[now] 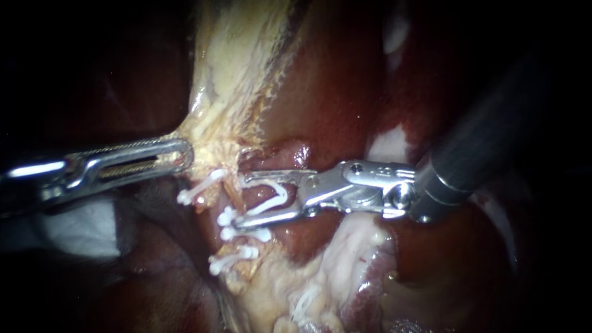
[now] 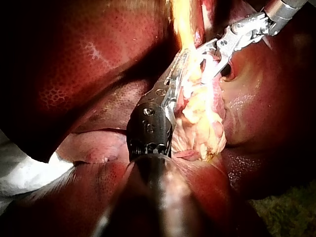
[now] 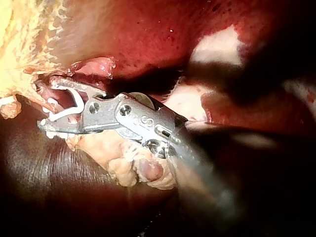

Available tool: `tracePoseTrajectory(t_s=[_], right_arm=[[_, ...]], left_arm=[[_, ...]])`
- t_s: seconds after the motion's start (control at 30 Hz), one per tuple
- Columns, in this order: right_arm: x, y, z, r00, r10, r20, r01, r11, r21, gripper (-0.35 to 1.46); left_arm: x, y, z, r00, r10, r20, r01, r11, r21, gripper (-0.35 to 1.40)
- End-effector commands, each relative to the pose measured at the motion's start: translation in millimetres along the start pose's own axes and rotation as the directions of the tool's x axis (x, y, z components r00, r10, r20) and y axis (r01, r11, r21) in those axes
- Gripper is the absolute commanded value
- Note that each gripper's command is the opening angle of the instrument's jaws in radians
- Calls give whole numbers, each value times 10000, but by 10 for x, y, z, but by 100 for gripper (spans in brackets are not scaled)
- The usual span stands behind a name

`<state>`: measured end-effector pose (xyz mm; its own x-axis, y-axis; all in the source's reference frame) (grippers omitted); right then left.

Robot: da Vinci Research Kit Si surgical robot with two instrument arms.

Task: Clipping third clip right tube

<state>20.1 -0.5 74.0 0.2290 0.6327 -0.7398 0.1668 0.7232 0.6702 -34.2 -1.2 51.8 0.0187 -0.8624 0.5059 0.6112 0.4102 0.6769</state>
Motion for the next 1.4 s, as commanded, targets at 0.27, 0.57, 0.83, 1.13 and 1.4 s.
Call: tracePoseTrajectory(t_s=[0.27, 0.57, 0.83, 1.13, 1.4], right_arm=[[6, -13, 10, 9999, 36, 95, -44, 9963, 860, 47], [10, -17, 20, 9996, 214, 161, -233, 9912, 1302, 46], [11, -18, 22, 9990, 348, 265, -387, 9852, 1668, 46], [13, -30, 27, 9979, 556, 319, -613, 9728, 2234, 46], [18, -31, 32, 9974, 722, -13, -699, 9698, 2338, 46]], left_arm=[[0, 0, 0, 10000, 1, -5, -1, 10000, 3, -35], [0, 0, 1, 10000, 3, -13, -3, 10000, 30, -35], [1, 1, 2, 10000, 6, -13, -6, 10000, 35, -35], [1, 25, 9, 10000, 28, -36, -27, 9999, 104, -35], [9, 31, 16, 10000, 78, -20, -78, 9999, 123, -35]])
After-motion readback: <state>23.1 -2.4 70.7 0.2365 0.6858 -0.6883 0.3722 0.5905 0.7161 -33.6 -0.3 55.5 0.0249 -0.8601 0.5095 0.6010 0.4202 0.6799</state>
